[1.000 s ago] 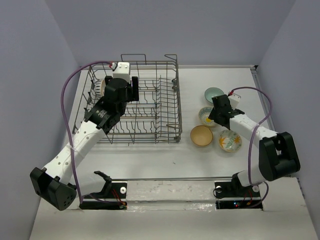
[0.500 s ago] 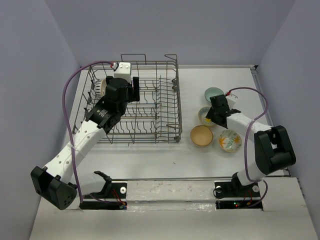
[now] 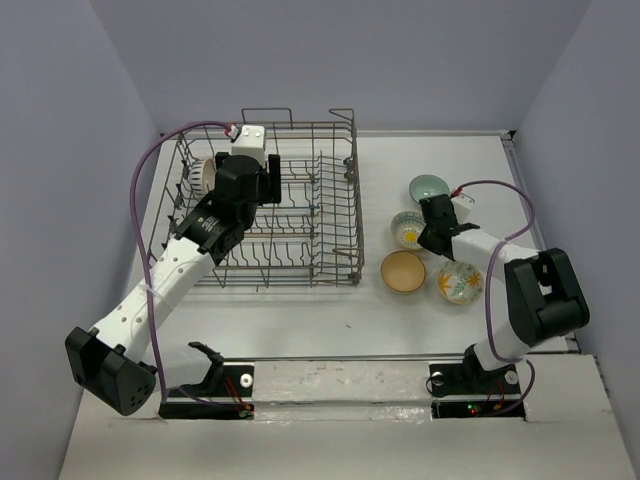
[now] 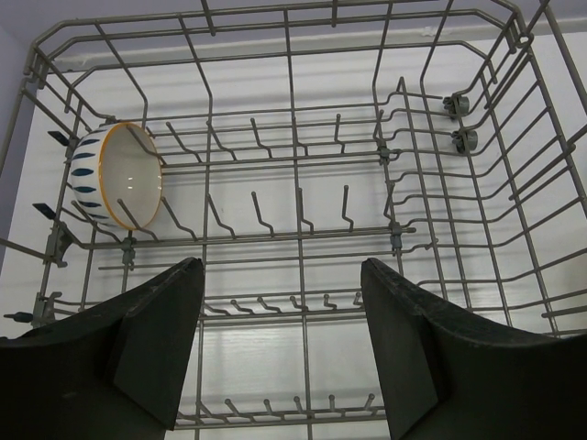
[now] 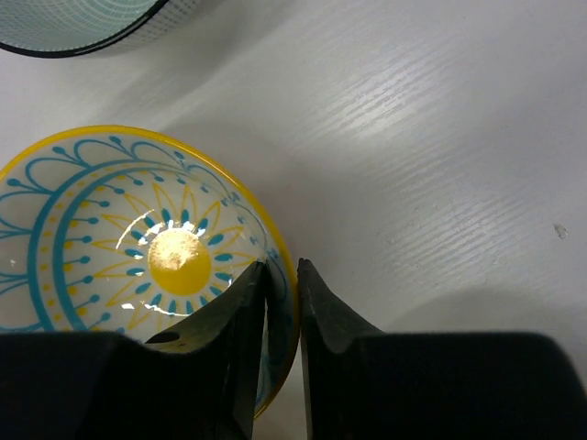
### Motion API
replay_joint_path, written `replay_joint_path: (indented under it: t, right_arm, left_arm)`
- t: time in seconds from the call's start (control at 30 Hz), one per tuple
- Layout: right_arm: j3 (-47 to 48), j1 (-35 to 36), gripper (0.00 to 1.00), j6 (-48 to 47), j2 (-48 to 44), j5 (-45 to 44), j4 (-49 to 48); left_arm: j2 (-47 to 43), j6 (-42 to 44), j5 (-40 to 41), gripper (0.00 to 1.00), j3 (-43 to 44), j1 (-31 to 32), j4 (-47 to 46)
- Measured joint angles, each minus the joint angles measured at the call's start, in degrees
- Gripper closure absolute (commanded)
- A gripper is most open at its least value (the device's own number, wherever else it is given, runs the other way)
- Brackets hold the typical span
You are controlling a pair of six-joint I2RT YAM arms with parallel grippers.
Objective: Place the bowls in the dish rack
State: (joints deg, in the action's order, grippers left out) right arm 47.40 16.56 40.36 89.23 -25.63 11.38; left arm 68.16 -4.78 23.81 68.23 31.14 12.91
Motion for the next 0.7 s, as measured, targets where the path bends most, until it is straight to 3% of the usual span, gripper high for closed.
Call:
replay_joint_path:
  t: [0.23,0.7]
  right_arm:
    - [-0.26,0.02,0.96,0.87,-1.75,0.50,-2.93]
    - [0.09,0.00,0.99,-0.70,-10.01,-1.40,4.66]
  left_arm:
    - [0.35,-0.04,-0.26,0.21,0.00,0.00,0.02]
    - [0.39,-0.28,-0.50,0.21,0.00,0.04,0.07]
